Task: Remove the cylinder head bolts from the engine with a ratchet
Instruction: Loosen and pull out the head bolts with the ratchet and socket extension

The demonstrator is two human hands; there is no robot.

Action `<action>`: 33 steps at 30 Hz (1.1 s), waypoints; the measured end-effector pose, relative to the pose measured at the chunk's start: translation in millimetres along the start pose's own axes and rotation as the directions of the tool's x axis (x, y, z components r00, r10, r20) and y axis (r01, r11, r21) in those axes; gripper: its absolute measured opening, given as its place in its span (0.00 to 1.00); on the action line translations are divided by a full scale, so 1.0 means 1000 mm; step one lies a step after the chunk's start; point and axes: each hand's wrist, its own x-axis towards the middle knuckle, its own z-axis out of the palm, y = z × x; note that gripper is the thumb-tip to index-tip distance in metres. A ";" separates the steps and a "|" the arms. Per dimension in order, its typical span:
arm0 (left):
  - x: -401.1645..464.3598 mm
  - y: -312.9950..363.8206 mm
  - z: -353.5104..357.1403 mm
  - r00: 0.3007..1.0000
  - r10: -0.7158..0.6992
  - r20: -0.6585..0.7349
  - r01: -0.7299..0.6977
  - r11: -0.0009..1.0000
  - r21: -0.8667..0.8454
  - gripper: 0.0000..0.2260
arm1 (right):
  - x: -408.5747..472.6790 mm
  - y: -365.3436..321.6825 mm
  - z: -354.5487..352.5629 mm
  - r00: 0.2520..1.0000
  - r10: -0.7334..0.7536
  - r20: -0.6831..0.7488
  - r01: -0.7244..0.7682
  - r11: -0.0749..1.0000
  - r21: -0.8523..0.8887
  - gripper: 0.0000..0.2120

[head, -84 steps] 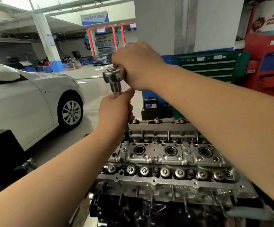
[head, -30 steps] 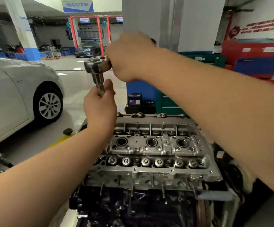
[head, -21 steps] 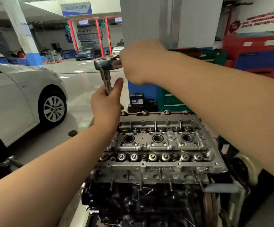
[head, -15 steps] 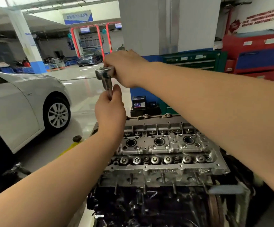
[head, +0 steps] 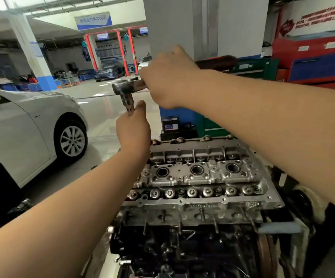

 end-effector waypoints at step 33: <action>-0.015 -0.006 -0.002 0.994 0.107 0.031 -0.111 0.973 0.202 0.22 | -0.013 0.007 -0.001 0.995 0.074 0.072 -0.087 0.976 0.200 0.07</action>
